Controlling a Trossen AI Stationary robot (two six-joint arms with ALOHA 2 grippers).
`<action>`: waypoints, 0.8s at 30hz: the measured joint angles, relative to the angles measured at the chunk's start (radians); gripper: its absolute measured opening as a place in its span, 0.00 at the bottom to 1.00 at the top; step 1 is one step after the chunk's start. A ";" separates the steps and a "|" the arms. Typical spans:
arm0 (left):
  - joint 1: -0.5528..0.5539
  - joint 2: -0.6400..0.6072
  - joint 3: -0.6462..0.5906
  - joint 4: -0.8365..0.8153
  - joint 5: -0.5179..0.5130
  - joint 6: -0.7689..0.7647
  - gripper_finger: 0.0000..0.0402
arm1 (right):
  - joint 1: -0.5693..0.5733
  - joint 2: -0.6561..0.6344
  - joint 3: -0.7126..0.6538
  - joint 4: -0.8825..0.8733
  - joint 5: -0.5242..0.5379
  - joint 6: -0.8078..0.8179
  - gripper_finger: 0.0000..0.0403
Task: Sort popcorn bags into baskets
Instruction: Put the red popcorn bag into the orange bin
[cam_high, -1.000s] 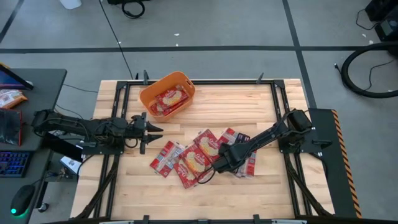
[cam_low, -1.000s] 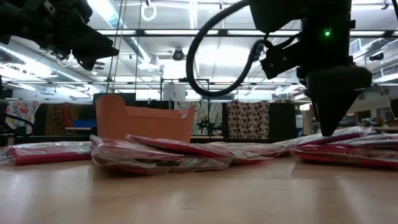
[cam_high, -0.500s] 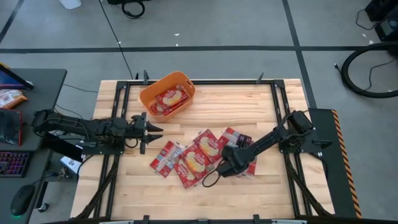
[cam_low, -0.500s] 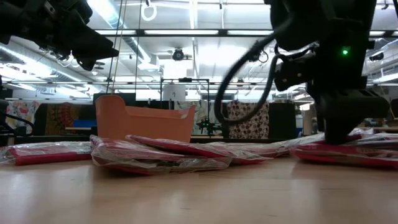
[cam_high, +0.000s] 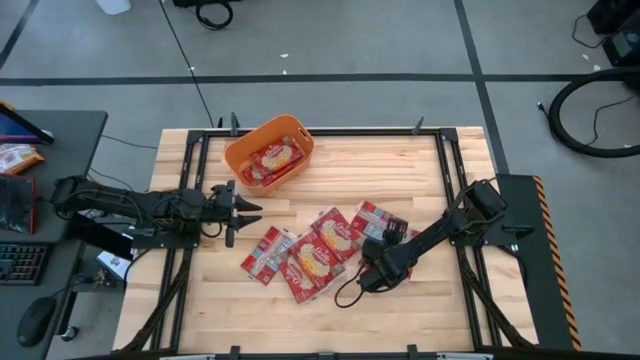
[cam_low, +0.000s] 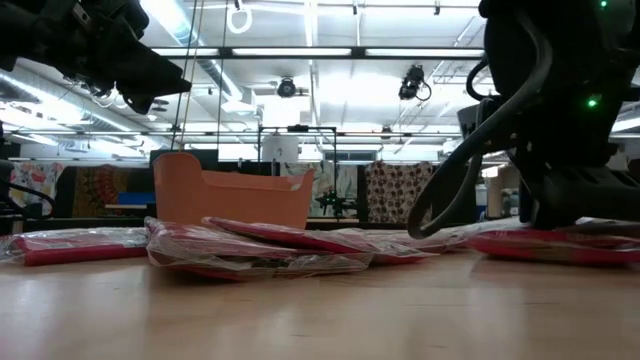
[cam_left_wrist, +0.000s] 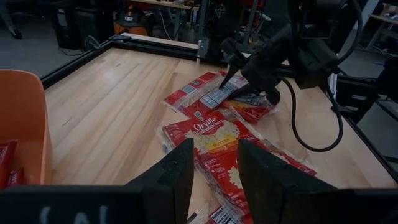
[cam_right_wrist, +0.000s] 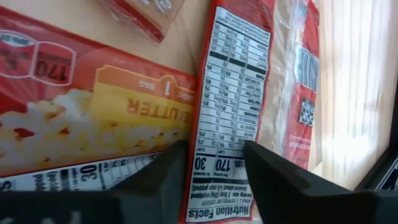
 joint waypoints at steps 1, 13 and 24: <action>0.000 0.000 0.000 0.000 0.000 0.000 0.32 | 0.001 0.000 0.000 0.001 -0.003 0.000 0.39; 0.000 0.000 0.000 0.000 0.000 0.000 0.32 | 0.001 0.003 -0.002 -0.002 -0.022 0.015 0.14; 0.000 0.000 0.000 0.001 -0.001 0.000 0.32 | -0.005 0.006 0.064 -0.090 -0.037 0.011 0.11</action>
